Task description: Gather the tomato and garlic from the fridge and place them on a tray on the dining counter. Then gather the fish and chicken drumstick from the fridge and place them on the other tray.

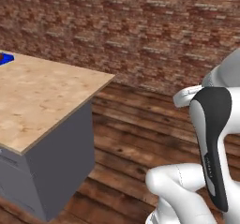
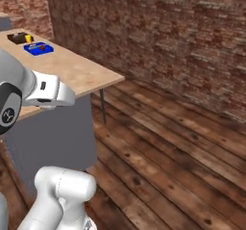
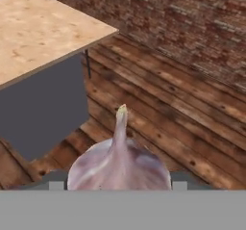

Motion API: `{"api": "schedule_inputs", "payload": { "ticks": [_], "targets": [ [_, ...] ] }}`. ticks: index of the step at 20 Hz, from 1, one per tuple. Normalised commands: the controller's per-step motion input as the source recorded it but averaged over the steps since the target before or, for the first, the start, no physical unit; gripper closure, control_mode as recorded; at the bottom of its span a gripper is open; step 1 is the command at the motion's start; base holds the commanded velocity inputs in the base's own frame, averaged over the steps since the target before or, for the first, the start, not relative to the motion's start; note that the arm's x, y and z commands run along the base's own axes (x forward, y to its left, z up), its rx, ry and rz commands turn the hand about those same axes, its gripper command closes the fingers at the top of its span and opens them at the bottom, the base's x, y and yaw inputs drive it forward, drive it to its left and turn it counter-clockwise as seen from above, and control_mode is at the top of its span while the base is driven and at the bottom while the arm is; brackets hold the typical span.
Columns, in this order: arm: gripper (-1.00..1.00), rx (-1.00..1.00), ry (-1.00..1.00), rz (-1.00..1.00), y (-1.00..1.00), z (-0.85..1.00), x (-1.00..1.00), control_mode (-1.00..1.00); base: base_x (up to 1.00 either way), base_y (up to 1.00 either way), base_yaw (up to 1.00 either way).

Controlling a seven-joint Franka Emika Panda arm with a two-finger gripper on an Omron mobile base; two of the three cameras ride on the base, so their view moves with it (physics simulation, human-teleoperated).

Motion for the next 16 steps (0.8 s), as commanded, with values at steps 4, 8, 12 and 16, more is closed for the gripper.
{"api": "schedule_inputs", "payload": {
  "ticks": [4, 8, 12, 16],
  "targets": [
    [1.00, 0.00, 0.00, 0.00, 0.00, 0.00, 0.00, 1.00, 1.00, -1.00, 0.00],
    [1.00, 0.00, 0.00, 0.00, 0.00, 0.00, 0.00, 1.00, 1.00, -1.00, 0.00],
    [1.00, 0.00, 0.00, 0.00, 0.00, 0.00, 0.00, 1.00, 1.00, -1.00, 0.00],
    [1.00, 0.00, 0.00, 0.00, 0.00, 0.00, 0.00, 1.00, 1.00, -1.00, 0.04]
  ]
}}
